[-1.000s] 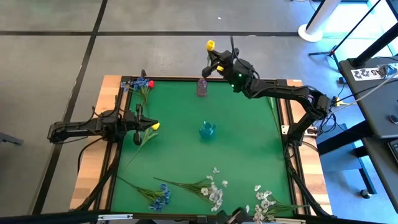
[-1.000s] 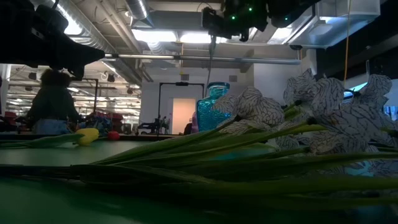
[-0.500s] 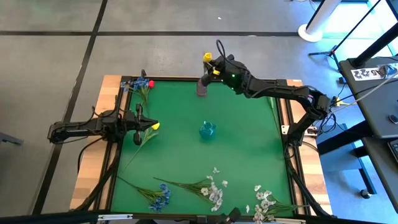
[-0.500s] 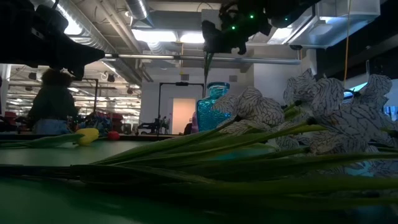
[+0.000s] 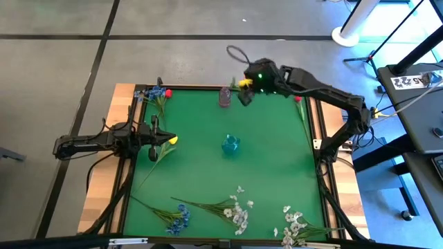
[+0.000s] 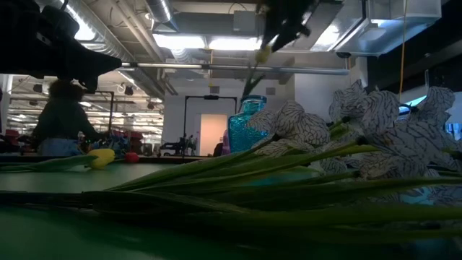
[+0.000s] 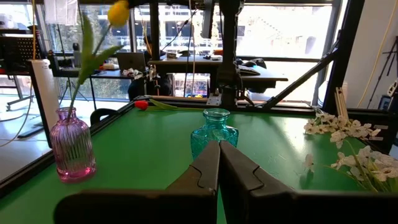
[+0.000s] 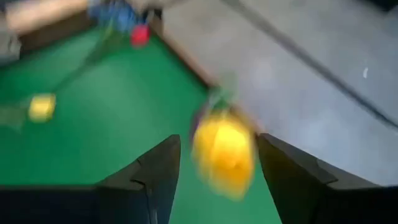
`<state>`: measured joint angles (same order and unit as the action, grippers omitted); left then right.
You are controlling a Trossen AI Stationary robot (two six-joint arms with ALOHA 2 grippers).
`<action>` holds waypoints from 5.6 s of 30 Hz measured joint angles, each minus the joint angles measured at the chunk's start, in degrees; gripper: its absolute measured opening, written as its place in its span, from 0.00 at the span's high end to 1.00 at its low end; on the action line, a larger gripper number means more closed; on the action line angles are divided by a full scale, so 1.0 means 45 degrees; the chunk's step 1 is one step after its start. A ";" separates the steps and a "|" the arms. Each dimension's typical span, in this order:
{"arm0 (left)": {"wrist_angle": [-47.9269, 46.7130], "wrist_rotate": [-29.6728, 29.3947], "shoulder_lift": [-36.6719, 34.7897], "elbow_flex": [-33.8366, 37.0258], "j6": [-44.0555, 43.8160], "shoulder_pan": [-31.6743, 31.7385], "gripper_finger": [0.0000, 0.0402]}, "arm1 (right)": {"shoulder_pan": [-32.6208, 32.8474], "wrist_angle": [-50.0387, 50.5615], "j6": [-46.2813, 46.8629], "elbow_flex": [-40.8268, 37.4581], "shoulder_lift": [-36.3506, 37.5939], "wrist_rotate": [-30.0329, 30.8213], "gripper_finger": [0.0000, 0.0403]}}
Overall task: Sort flowers into vase by color
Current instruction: Put the right white flower into the violet vase
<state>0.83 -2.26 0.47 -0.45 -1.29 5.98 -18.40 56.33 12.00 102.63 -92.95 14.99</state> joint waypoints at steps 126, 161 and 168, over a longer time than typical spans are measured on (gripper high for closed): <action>-0.0002 0.0000 0.0000 0.0000 -0.0002 -0.0005 1.00 | 0.9522 -0.2507 0.3982 -0.8852 -0.2854 -0.5932 0.65; 0.0002 -0.0005 0.0000 0.0000 0.0000 0.0000 1.00 | 0.2950 -1.1072 -0.5179 0.1215 -0.1466 0.1391 0.99; 0.0002 -0.0005 0.0000 0.0000 -0.0002 -0.0002 1.00 | 0.0448 -1.1950 -0.3975 0.1195 -0.3459 0.1071 0.99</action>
<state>0.84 -2.28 0.47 -0.45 -1.30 5.97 -16.39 2.55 -5.89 108.00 -108.51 19.81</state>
